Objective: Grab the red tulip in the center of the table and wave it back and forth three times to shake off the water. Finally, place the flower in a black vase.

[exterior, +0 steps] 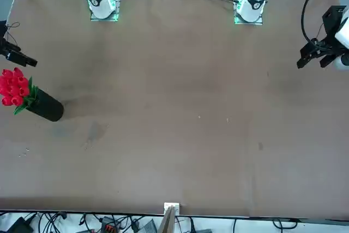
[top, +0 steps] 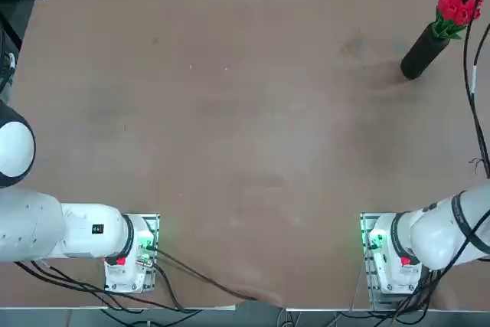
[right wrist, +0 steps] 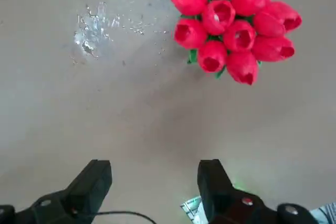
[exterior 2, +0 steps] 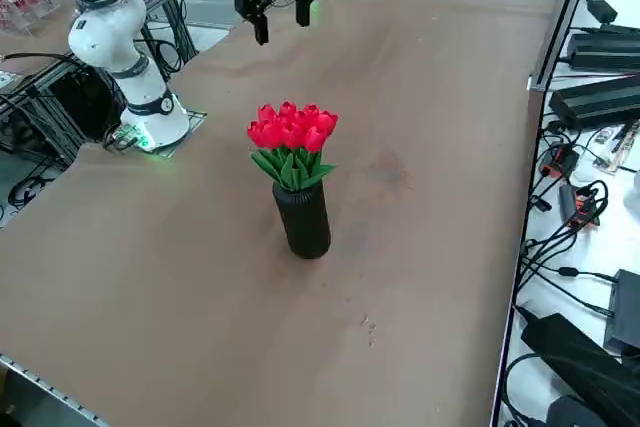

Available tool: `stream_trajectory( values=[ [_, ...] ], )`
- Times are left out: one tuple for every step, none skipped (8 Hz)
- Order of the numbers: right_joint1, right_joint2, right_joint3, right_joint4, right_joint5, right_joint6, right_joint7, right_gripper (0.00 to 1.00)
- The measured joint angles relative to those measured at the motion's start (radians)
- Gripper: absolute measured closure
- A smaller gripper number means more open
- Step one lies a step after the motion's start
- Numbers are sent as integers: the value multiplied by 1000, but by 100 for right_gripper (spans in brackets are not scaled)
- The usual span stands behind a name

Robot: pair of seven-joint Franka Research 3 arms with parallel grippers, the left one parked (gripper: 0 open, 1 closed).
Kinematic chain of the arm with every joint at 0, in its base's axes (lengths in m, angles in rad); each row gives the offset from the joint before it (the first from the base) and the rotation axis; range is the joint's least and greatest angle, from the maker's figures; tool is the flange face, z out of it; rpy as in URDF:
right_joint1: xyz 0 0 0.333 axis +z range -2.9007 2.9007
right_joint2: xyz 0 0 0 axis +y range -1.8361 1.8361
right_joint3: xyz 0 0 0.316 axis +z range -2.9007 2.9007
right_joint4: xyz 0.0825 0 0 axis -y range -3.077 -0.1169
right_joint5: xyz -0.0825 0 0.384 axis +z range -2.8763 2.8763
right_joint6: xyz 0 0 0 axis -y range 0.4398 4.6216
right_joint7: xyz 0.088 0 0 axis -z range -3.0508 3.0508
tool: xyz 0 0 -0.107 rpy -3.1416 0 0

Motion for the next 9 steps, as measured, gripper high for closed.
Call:
stream_trajectory(
  values=[
    [-5,21,1,33,0,-10,-36,0],
    [-35,27,14,51,0,-27,-126,0],
    [-107,17,75,55,-3,-42,-219,0],
    [-219,-3,189,50,-23,-45,-275,0],
    [-312,-35,310,33,-59,-44,-295,0],
    [-357,-83,395,-10,-86,-33,-294,0],
    [-363,-141,430,-76,-99,-10,-289,0],
    [-364,-196,440,-141,-101,17,-289,0],
    [-370,-232,440,-186,-101,40,-292,0]
  ],
)
